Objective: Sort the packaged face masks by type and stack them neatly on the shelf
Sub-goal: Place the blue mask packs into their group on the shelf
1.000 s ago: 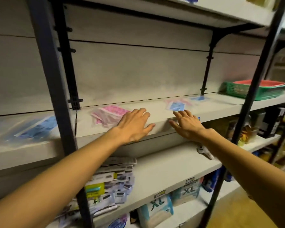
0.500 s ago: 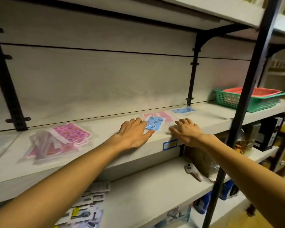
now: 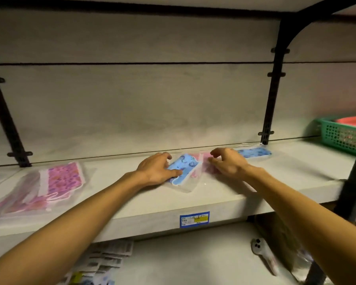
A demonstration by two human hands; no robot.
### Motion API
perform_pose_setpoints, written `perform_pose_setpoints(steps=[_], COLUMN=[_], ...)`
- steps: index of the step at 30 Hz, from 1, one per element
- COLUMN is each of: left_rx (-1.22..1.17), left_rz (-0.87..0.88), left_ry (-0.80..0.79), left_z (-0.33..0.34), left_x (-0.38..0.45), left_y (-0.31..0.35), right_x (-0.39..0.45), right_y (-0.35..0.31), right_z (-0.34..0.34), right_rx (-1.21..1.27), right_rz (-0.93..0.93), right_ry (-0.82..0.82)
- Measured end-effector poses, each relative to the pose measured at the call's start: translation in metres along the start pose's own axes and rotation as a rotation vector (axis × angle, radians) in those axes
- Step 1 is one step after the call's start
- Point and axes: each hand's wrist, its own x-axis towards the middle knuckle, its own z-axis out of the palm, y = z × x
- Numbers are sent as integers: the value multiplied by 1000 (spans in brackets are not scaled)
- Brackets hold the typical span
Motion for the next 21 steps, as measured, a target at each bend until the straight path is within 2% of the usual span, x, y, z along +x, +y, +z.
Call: perform_pose_setpoints(steps=[5, 7, 9, 12, 16, 18, 21], left_rx=[-236, -307, -375, -385, -342, -502, -862], left_rz=[-90, -115, -160, -200, -180, -206, -307], left_ry=[84, 158, 280, 435, 456, 437, 468], left_z=[2, 3, 6, 6, 5, 3, -5], left_x=[-1, -6, -11, -16, -16, -14, -16], left_y=[-18, -25, -32, -40, -41, -37, -31], right_x=[27, 36, 42, 44, 46, 46, 41], right_y=[-19, -27, -31, -31, -27, -26, -26], right_z=[17, 23, 31, 39, 39, 38, 33], right_rx=[38, 85, 26, -84, 59, 117, 222], right_rz=[10, 33, 16, -28, -63, -75, -102], right_ry=[28, 12, 0, 19, 86, 137, 222])
